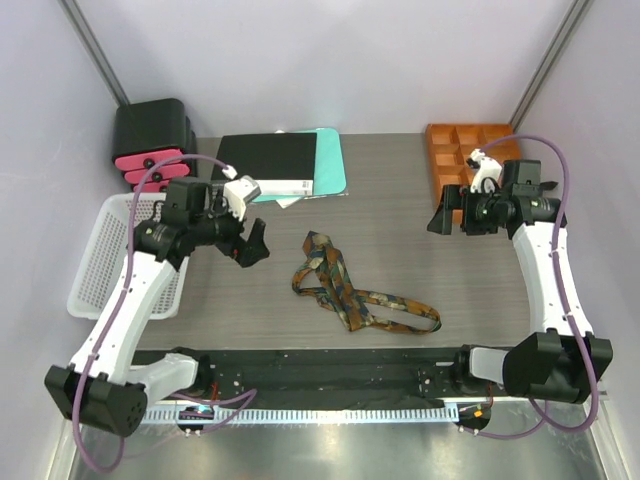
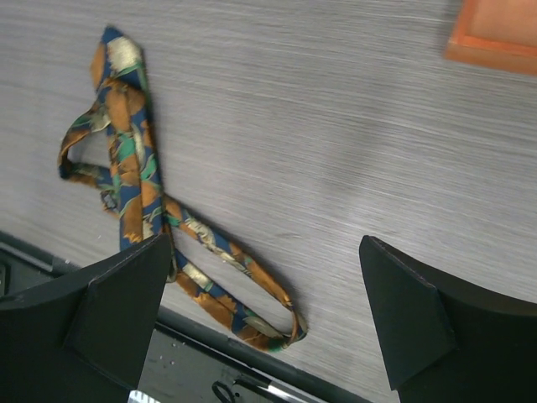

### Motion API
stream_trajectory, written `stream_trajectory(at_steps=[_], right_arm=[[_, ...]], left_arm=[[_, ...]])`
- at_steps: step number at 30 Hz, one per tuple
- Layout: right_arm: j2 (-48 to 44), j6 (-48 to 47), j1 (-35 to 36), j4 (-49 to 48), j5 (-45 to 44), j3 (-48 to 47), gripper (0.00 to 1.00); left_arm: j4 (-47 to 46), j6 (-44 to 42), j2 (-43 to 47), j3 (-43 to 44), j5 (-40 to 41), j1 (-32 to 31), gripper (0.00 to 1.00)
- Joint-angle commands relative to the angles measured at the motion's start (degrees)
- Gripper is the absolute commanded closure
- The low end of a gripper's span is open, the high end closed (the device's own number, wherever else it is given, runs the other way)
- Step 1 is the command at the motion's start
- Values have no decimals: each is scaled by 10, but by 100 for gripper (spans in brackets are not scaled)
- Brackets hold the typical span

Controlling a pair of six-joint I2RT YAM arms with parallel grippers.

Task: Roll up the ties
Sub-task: Place the tie at the center of the board.

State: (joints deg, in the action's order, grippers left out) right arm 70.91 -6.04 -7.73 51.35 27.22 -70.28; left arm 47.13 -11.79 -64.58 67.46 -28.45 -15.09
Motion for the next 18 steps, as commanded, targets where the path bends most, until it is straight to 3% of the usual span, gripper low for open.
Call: stream_trajectory(at_steps=[1, 5, 11, 14, 15, 18], right_arm=[[12, -19, 42, -5, 49, 2, 0], [31, -6, 114, -28, 52, 19, 3], [89, 30, 187, -76, 34, 6, 19], [145, 31, 188, -78, 40, -1, 29], [156, 25, 189, -76, 31, 1, 34], [190, 11, 189, -56, 1, 10, 39]], left_arm=[[39, -112, 60, -22, -78, -1, 10], [24, -122, 30, -59, -88, -1, 15], [-74, -66, -42, -87, -110, -10, 27], [-163, -88, -70, -100, -64, -55, 32], [-175, -130, -85, -91, -44, -91, 34], [-189, -165, -174, -30, 1, -141, 29]])
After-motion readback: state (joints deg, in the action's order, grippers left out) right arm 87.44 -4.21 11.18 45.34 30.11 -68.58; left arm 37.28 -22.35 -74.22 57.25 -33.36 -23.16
